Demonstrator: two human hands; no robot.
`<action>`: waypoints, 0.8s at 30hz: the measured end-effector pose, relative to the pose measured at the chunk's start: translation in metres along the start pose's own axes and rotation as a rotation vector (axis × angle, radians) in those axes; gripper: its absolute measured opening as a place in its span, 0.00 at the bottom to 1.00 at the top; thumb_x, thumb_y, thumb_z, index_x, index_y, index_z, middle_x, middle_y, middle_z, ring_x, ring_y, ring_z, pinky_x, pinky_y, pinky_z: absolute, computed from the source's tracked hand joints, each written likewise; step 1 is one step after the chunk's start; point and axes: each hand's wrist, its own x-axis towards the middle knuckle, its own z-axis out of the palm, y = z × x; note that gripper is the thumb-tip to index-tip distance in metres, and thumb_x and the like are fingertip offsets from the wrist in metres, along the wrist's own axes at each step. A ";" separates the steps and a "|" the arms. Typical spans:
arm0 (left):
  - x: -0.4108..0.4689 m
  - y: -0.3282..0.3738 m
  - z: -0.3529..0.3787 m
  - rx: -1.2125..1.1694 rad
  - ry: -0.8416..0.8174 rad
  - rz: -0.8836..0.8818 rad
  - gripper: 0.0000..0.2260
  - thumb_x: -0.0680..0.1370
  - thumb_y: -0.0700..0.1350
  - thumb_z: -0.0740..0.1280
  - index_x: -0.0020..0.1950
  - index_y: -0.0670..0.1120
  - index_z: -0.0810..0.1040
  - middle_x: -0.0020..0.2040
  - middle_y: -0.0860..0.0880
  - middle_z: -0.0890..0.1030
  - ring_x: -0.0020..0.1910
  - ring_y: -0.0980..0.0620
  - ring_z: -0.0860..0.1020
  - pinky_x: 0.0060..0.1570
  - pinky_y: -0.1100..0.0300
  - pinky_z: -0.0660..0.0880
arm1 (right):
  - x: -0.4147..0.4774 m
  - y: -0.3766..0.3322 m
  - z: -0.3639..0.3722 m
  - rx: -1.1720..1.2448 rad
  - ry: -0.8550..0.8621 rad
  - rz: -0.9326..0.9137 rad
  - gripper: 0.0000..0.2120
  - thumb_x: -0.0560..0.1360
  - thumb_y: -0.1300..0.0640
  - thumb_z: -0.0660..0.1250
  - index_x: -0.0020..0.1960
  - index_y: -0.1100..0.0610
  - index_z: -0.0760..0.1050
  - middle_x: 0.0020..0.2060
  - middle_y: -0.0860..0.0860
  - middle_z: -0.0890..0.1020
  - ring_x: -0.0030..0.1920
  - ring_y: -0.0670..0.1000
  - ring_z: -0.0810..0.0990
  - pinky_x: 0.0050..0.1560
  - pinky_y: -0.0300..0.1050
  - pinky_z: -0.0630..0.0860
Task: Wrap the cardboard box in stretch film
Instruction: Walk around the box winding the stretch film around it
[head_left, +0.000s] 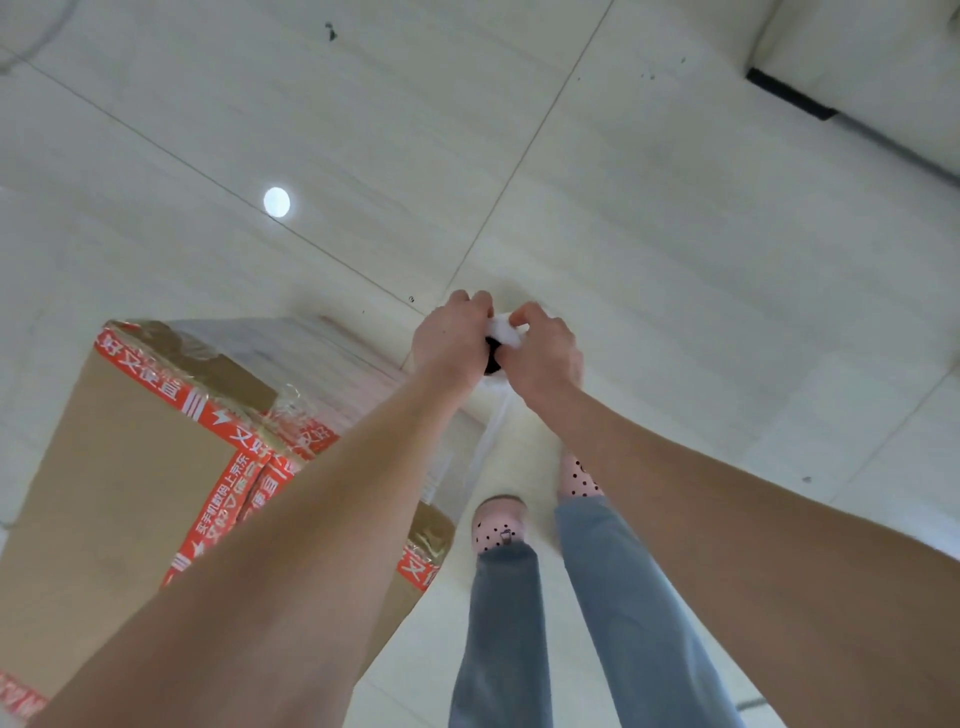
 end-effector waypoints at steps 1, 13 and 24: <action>0.003 0.000 -0.002 -0.011 -0.003 -0.009 0.09 0.76 0.41 0.61 0.56 0.44 0.74 0.52 0.44 0.75 0.48 0.42 0.77 0.41 0.53 0.72 | 0.002 -0.001 -0.001 -0.028 0.001 -0.028 0.14 0.73 0.57 0.64 0.58 0.48 0.72 0.52 0.52 0.75 0.45 0.56 0.77 0.38 0.43 0.71; 0.025 -0.047 -0.021 -0.462 0.104 -0.431 0.06 0.73 0.41 0.67 0.47 0.45 0.70 0.36 0.52 0.72 0.42 0.48 0.72 0.39 0.58 0.65 | 0.020 -0.053 0.016 -0.027 -0.085 -0.125 0.18 0.75 0.59 0.61 0.64 0.50 0.70 0.51 0.53 0.77 0.49 0.56 0.76 0.42 0.43 0.69; 0.045 -0.062 -0.027 -0.510 -0.002 -0.417 0.12 0.73 0.41 0.67 0.56 0.41 0.73 0.52 0.44 0.79 0.47 0.44 0.79 0.43 0.56 0.75 | 0.032 -0.080 0.018 -0.050 -0.040 -0.089 0.18 0.74 0.62 0.59 0.61 0.48 0.71 0.45 0.49 0.75 0.43 0.54 0.75 0.34 0.41 0.67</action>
